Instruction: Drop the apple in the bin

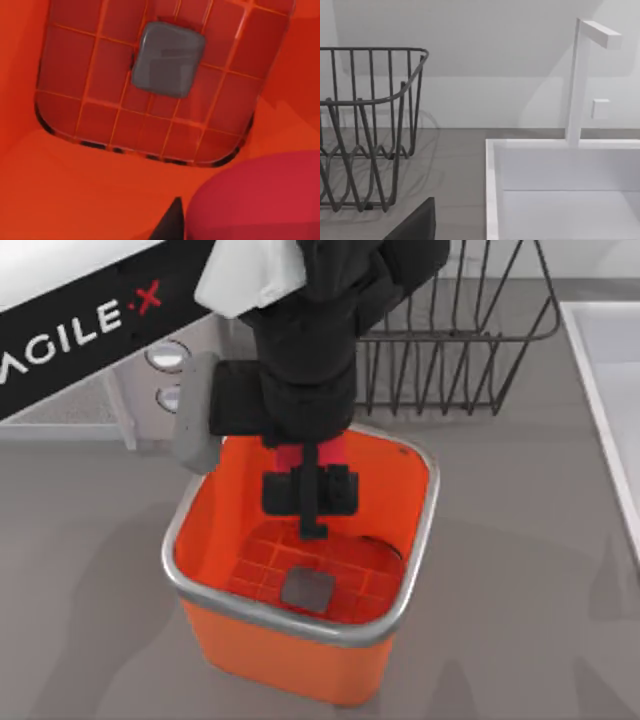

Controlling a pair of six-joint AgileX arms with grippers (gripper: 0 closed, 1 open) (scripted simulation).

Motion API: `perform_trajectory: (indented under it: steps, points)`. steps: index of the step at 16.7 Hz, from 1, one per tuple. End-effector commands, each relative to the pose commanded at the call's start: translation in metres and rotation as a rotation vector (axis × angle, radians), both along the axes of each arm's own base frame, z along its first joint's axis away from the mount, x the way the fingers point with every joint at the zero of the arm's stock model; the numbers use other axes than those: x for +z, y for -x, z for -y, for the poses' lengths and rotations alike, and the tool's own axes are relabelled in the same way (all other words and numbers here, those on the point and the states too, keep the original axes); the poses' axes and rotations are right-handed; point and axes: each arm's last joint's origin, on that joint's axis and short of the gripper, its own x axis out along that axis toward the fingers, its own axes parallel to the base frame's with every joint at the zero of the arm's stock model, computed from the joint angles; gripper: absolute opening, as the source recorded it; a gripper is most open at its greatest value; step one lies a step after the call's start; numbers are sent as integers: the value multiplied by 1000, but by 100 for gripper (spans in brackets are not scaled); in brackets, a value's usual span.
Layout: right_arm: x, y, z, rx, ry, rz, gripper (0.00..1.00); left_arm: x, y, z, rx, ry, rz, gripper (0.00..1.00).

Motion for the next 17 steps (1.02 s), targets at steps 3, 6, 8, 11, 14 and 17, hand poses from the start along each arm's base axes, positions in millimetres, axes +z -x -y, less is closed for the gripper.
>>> perform_trajectory:
  steps: [3, 6, 8, 11, 14, 17]
  points:
    - [0, 0, 0, 0, 0, 0, 100, -9, 4, 4, 20, -35, -35, 0]
    - [0, 0, 0, 0, 0, 0, 100, -10, 5, 5, 23, -40, -40, 0]
    - [0, 0, 0, 0, 0, 0, 100, -10, 5, 5, 23, -40, -40, 0]
    - [0, 0, 0, 0, 0, 0, 100, -12, 3, 3, 26, -35, -36, 0]
    - [0, 0, 0, 0, 0, 0, 100, -29, 1, 4, 24, -40, -42, 0]
    - [0, 0, 0, 0, 0, 0, 100, -45, 1, 4, 22, -44, -46, 0]
